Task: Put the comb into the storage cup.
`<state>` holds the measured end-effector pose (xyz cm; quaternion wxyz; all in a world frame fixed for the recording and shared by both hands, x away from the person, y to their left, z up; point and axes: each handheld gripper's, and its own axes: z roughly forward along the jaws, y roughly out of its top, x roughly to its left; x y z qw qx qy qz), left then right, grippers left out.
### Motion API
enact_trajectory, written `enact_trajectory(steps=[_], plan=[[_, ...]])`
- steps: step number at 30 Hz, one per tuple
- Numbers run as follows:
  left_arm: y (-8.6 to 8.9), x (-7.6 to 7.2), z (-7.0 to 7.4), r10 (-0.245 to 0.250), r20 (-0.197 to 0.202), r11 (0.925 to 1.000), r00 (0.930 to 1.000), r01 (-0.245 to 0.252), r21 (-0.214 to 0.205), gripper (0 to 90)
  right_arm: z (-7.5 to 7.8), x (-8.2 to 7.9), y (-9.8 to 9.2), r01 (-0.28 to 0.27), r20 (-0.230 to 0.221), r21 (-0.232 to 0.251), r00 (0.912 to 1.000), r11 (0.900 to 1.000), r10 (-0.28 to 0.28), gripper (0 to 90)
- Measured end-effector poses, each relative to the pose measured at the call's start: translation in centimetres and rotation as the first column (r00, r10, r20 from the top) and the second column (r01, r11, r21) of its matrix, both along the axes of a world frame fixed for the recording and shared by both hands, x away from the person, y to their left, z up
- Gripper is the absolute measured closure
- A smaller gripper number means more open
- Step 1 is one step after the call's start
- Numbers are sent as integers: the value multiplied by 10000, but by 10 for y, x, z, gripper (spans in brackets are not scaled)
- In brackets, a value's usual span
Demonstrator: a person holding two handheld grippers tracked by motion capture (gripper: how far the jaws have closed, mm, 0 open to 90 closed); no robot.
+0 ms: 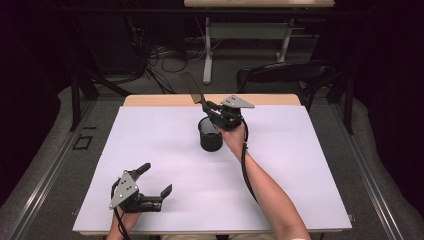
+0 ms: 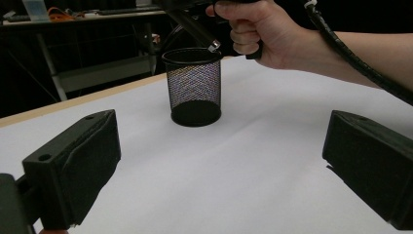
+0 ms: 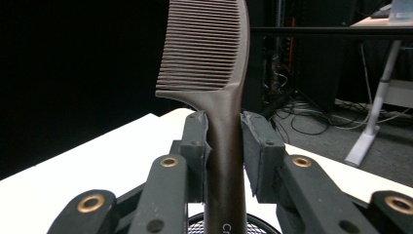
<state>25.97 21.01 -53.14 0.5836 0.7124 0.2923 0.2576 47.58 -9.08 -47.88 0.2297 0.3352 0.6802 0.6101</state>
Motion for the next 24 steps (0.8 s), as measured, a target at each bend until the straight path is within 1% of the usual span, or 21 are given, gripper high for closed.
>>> enact_trajectory(steps=[3, 13, 24], plan=[[0, 0, 0, -8, 32, 10000, 10000, 8, -29, 6, -2, 1, 1, -24, -4, -37, 10000, 10000, 24, 727], [0, 0, 0, -26, 19, 10000, 10000, 26, -33, 6, -10, 4, 0, -110, -93, 129, 9999, 9999, 112, 727], [0, -1, 0, -36, 34, 10000, 10000, 36, -50, 6, -17, 3, 0, -205, -115, 155, 9997, 9997, 207, 727]])
